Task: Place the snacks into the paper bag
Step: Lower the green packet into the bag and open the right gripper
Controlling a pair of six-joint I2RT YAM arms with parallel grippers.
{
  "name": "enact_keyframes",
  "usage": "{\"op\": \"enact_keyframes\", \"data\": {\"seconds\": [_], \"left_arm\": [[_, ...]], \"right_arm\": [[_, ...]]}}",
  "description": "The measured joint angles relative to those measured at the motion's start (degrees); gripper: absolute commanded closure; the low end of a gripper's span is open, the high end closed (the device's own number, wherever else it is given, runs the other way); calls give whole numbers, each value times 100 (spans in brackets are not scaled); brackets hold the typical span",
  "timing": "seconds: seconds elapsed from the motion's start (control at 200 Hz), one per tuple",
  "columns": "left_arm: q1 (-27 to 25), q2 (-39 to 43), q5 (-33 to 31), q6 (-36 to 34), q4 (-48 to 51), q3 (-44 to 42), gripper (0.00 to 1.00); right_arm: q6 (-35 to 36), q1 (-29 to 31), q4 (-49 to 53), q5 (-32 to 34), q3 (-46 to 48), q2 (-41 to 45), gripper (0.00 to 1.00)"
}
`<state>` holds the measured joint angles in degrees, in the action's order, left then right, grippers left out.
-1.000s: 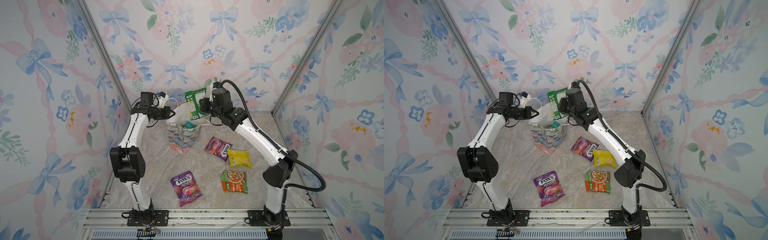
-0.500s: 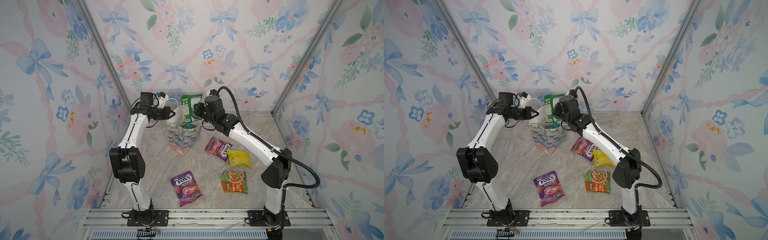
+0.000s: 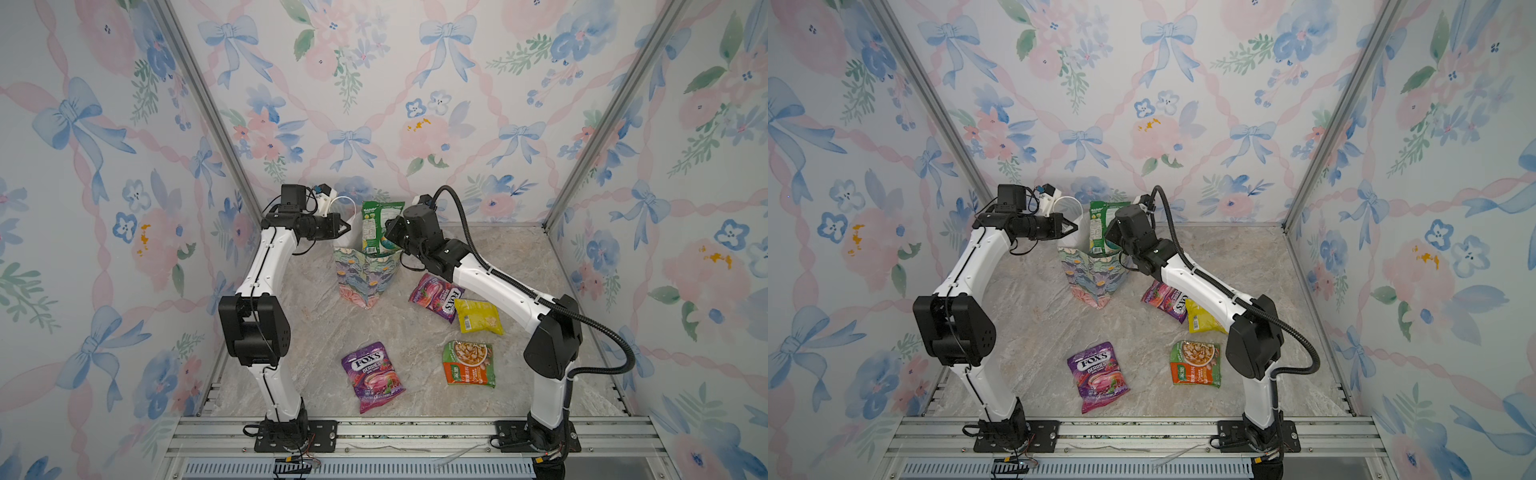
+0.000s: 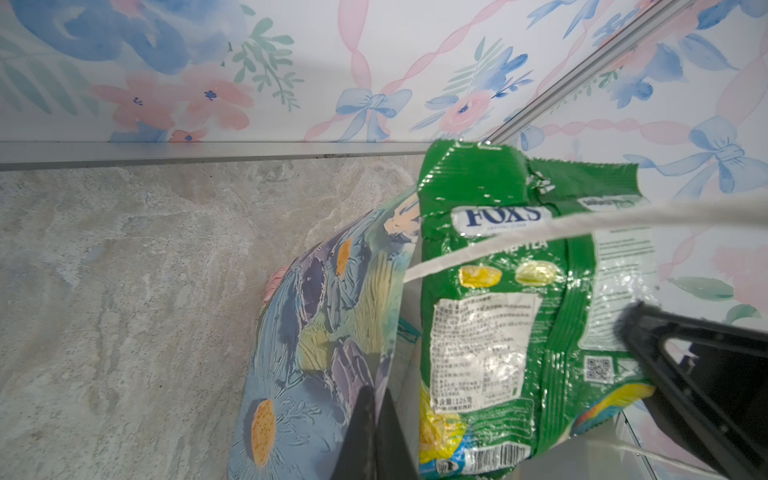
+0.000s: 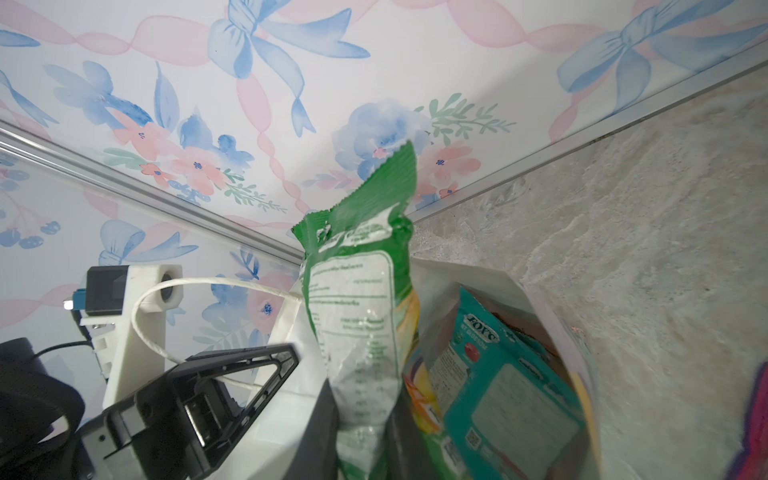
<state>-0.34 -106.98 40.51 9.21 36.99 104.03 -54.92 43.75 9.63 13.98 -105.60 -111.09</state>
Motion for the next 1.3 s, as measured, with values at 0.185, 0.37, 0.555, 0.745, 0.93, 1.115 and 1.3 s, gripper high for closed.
{"op": "enact_keyframes", "data": {"seconds": [0.185,0.37,0.555,0.745,0.93,1.115,1.3], "left_arm": [[0,0,0,0,0,0,100],[0,0,2,0,0,0,100],[0,0,2,0,0,0,100],[0,0,2,0,0,0,100],[0,0,4,0,2,0,100],[0,0,44,0,0,0,100],[2,2,46,0,0,-2,100]], "right_arm": [[-24,74,-61,24,46,57,100],[-46,144,-162,111,153,184,100],[-63,186,-282,223,424,365,100],[-109,190,-310,245,525,439,100],[-177,262,-330,260,590,461,100],[-258,313,-339,258,664,459,100],[-308,315,-343,229,662,446,100]]}}
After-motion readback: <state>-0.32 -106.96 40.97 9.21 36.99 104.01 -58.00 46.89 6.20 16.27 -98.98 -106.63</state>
